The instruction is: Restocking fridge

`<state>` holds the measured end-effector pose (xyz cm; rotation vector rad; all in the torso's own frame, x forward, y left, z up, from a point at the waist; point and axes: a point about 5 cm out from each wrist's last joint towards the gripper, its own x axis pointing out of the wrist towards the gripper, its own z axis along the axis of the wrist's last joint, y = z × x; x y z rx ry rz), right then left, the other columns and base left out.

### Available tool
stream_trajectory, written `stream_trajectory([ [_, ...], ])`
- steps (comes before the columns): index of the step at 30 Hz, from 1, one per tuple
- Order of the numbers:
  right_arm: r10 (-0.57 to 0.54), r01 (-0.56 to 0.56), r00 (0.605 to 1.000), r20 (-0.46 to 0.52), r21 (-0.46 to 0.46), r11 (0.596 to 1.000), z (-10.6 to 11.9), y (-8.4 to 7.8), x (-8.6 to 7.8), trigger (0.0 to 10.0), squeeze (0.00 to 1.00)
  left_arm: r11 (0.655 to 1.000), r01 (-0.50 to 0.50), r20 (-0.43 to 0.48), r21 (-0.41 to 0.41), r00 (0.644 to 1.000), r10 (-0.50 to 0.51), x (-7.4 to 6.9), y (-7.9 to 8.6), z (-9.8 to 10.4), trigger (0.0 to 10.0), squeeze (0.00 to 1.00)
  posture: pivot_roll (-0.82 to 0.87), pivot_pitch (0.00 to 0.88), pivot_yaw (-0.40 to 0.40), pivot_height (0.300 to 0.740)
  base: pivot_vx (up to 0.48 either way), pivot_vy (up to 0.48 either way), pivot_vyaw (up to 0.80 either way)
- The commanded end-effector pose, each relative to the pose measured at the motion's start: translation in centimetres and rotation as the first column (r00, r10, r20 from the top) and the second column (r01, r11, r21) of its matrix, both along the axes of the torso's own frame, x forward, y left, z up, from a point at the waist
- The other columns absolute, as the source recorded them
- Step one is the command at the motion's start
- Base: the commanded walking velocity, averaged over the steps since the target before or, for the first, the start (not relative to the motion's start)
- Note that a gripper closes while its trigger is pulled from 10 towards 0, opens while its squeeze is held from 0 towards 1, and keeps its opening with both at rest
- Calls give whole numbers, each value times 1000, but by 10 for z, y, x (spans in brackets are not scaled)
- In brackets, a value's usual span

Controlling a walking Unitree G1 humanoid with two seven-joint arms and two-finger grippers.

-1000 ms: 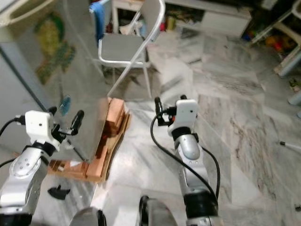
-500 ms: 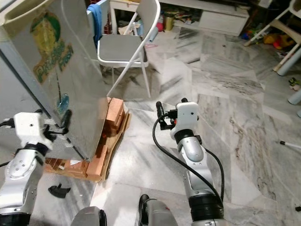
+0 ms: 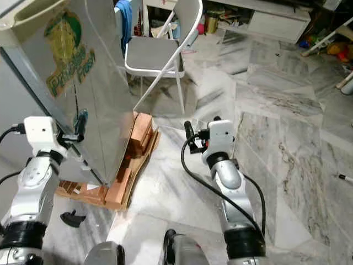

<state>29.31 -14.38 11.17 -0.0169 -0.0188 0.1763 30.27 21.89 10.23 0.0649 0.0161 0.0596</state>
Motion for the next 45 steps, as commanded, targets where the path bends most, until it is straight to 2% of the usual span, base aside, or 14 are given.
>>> stream_trajectory([
  [1, -11, 11, 1000, 20, 3, 1000, 6, -4, -1, 10000, 0, 1000, -8, -24, 1, 1000, 8, 4, 1, -5, 10000, 0, 83, 135, -71, 740, 0, 0, 0],
  [7, -1, 1, 1000, 15, -7, 1000, 6, -6, -3, 10000, 0, 1000, -19, -33, 16, 999, 20, 10, 4, -4, 10000, 0, 78, 136, -73, 740, 0, 0, 0],
  [11, -10, 0, 995, -100, -104, 995, -16, -29, -25, 10000, 0, 985, 156, -29, 68, 988, -154, 16, -32, 1, 10000, 0, 88, 137, -86, 740, 0, 0, 0],
  [12, -10, 0, 995, -100, -104, 995, -16, -29, -25, 10000, 0, 985, 156, -29, 68, 988, -154, 16, -32, 1, 10000, 0, 88, 137, -86, 740, 0, 0, 0],
  [14, -63, 44, 980, -190, -100, 994, -34, -49, -45, 10000, 0, 884, 465, 36, 42, 884, -466, 6, -100, 14, 10000, 0, 89, 135, -92, 740, 0, 0, 0],
  [15, -72, 54, 977, -202, -96, 994, -36, -52, -48, 10000, 0, 843, 537, 67, 17, 841, -537, -1, -121, 19, 10000, 0, 89, 135, -92, 740, 0, 0, 0],
  [16, -81, 62, 974, -211, -94, 994, -38, -54, -50, 10000, 0, 751, 660, 90, 11, 747, -659, -15, -151, 22, 10000, 0, 87, 125, -99, 740, 0, 0, 0],
  [17, -81, 62, 974, -211, -94, 994, -38, -54, -50, 10000, 0, 751, 660, 90, 11, 747, -659, -15, -151, 22, 10000, 0, 87, 125, -99, 740, 0, 0, 0],
  [19, -73, 56, 979, -192, -93, 994, -36, -52, -49, 10000, 0, 638, 768, 72, 48, 635, -769, -28, -170, 19, 10000, 0, 72, 119, -90, 740, 0, 0, 0],
  [20, -71, 54, 980, -188, -93, 994, -35, -51, -49, 10000, 0, 640, 767, 72, 44, 636, -768, -28, -169, 19, 10000, 0, 72, 119, -90, 740, 0, 0, 0],
  [23, -78, 65, 986, -147, -93, 994, -29, -50, -44, 10000, 0, 778, 627, 65, 38, 775, -628, 1, -138, 17, 10000, 0, 68, 110, -81, 740, 0, 0, 0],
  [26, -105, 94, 986, -131, -87, 992, -27, -51, -48, 10000, 0, 842, 540, 60, 19, 840, -540, 8, -113, 19, 10000, 0, 77, 108, -79, 740, 0, 0, 0],
  [37, -107, 103, 990, -90, -52, 993, -20, -43, -39, 10000, 0, 912, 410, 35, 23, 911, -410, -11, -67, 7, 10000, 0, 90, 120, -79, 740, 0, -102, 0],
  [45, -100, 99, 993, -59, -30, 995, -15, -33, -26, 10000, 0, 933, 360, -13, 22, 933, -360, -31, -53, -6, 10000, 0, 97, 109, -74, 740, 0, -435, 0],
])
